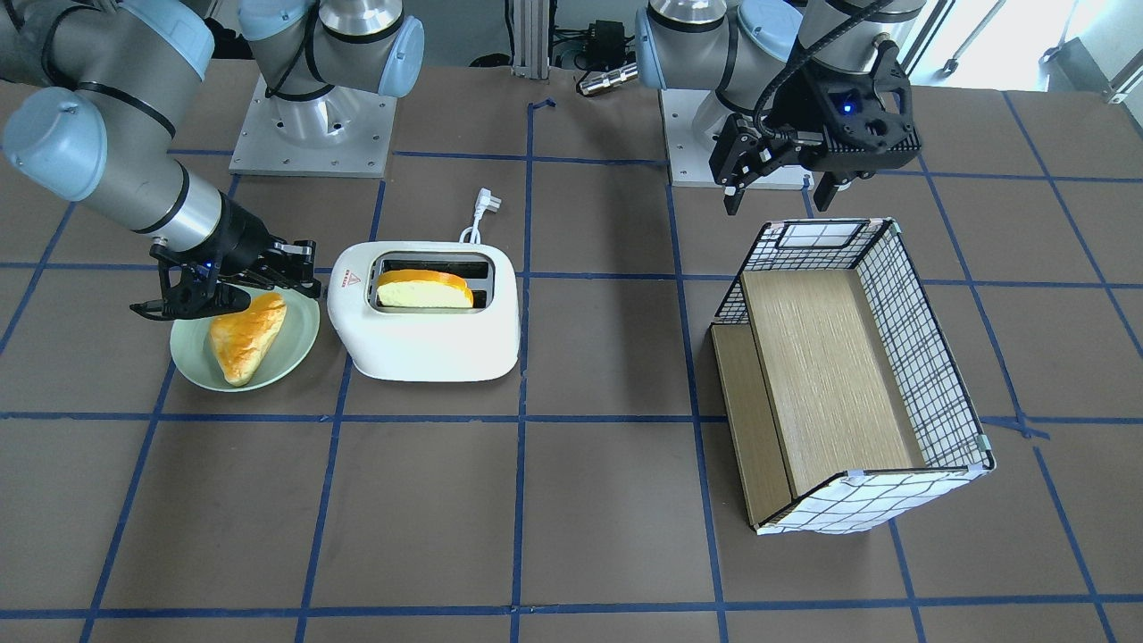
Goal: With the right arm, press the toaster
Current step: 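Press the toaster lever down with the right gripper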
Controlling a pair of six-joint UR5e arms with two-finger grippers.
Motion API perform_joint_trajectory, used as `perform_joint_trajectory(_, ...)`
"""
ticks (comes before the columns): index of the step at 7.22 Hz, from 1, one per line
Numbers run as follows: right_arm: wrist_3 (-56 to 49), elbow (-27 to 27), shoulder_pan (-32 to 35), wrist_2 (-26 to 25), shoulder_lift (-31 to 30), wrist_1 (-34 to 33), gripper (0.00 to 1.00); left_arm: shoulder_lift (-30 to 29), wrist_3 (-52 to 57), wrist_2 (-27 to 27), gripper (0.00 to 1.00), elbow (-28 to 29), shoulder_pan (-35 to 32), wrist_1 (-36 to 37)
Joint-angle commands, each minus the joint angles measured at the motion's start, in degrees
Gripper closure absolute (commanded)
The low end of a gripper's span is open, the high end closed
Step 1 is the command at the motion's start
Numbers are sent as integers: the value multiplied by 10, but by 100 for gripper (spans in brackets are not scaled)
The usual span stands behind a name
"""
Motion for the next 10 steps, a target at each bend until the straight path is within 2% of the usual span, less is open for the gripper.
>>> perform_joint_trajectory(1, -1, 3, 0, 2, 9, -5, 100, 0, 0, 0, 0, 0, 0, 0)
perform_joint_trajectory(10, -5, 11, 0, 9, 28, -19, 100, 0, 0, 0, 0, 0, 0, 0)
